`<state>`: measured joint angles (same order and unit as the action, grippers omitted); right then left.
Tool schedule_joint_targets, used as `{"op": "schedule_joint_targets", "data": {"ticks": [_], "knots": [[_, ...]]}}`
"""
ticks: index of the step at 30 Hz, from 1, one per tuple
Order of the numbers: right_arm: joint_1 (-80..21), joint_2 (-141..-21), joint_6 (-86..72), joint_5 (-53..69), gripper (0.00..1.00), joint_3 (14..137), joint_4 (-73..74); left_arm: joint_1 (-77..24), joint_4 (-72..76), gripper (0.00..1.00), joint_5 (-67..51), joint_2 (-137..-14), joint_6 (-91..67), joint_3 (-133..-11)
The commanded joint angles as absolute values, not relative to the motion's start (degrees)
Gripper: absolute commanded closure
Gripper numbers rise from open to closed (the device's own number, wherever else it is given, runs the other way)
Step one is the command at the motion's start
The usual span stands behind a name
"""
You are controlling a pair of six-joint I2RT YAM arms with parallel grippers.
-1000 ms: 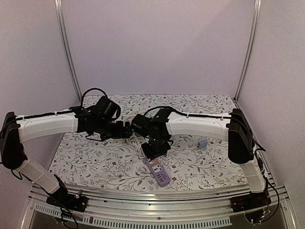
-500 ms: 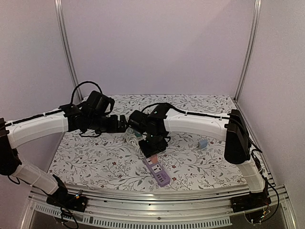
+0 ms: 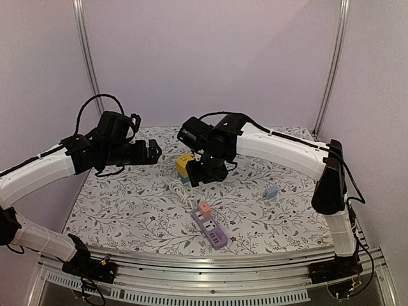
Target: Insert the plug
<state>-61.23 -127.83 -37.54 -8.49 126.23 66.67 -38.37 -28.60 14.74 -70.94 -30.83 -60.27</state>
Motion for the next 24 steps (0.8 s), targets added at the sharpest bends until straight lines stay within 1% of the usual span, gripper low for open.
{"op": "schedule_joint_targets", "data": {"ticks": [1,5,9,14,17,22,24], "knots": [[-56.76,-120.32,-40.90,-10.95,0.39,122.47,67.15,-37.33,-21.93,0.01,8.93,-70.29,-27.11,-59.49],[-52.79,-114.15,-42.36,-9.90,0.37,114.63,64.87,-38.21,-18.52,0.00,1.78,-72.09,-23.44,-60.39],[-48.18,-106.83,-44.48,-7.91,0.35,105.27,62.16,-41.58,-18.77,0.01,-2.28,-76.71,-19.53,-64.16],[-41.66,-98.85,-48.32,-2.43,0.34,91.07,57.19,-47.84,-21.91,0.05,-1.83,-84.35,-15.69,-71.57],[-37.53,-94.75,-49.93,1.45,0.34,84.25,53.88,-52.10,-21.93,0.06,-0.78,-88.82,-12.48,-75.11],[-31.39,-89.76,-51.03,5.18,0.34,77.73,51.73,-58.39,-22.94,0.07,-0.18,-97.68,-7.65,-82.05],[-29.64,-88.42,-51.39,5.36,0.34,76.39,52.33,-59.80,-24.10,0.10,-0.18,-101.69,-6.71,-85.74]]}}
